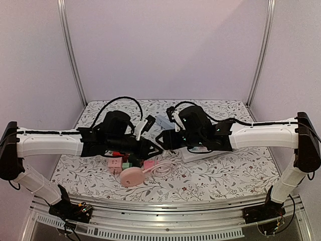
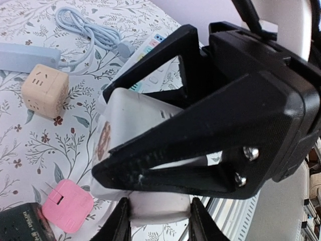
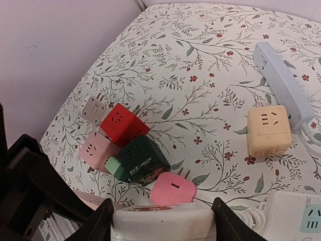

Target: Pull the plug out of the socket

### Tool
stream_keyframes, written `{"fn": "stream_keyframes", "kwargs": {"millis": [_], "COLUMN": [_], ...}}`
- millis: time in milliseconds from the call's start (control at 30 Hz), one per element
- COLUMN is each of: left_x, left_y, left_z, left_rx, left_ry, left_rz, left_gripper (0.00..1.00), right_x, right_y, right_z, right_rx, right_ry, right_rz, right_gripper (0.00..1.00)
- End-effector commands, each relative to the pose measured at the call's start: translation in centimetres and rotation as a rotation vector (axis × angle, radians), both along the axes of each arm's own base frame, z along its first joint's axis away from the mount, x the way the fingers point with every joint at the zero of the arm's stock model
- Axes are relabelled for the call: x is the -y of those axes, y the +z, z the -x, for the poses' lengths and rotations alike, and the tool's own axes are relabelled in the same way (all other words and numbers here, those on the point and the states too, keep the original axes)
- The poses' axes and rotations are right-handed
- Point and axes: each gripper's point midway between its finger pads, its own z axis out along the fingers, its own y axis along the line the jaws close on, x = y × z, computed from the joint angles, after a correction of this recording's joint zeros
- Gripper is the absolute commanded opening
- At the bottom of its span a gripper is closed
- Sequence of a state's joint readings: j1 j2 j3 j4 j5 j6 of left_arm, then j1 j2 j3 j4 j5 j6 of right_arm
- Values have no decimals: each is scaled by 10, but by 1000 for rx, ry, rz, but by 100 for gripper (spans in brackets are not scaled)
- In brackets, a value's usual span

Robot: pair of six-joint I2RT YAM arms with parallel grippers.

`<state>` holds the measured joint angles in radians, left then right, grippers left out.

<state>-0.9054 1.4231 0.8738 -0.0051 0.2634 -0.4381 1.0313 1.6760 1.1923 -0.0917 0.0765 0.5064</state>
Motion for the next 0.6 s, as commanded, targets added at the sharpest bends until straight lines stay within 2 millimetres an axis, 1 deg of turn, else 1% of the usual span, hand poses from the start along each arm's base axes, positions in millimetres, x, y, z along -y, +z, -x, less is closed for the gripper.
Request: {"fn": "stream_keyframes", "kwargs": {"millis": [0,100,167,233,300,367,400,433,467,567], "left_x": [-24,-25,-25,-24,-22,-19,-18,-17,-17,-14], "left_y": [3,3,2,0,0,-1,-2,-2,-3,-7], "left_z": [-23,-23,-25,-24,-23,-21,-20,-20,-20,-19], "left_rx": [-13,-14,-12,-7,5,9,13,18,24,38], "left_ry": [94,96,103,109,110,97,95,95,97,94], "left_rz": [5,-2,-7,-19,-34,-49,-60,-70,-81,-109], "left_gripper": [0,0,0,0,0,0,4,12,21,44], "right_x": [-13,-7,-3,1,8,8,8,7,5,2], "right_y": [43,42,42,39,39,40,42,44,48,56], "right_z": [42,42,38,31,18,14,13,12,13,15], "right_rx": [100,111,114,103,108,93,94,91,91,92], "right_ry": [255,241,208,155,69,32,27,25,28,45], "right_rz": [-93,-81,-74,-60,-36,-40,-46,-53,-63,-84], "right_gripper": [20,20,20,20,20,20,20,20,20,20]}}
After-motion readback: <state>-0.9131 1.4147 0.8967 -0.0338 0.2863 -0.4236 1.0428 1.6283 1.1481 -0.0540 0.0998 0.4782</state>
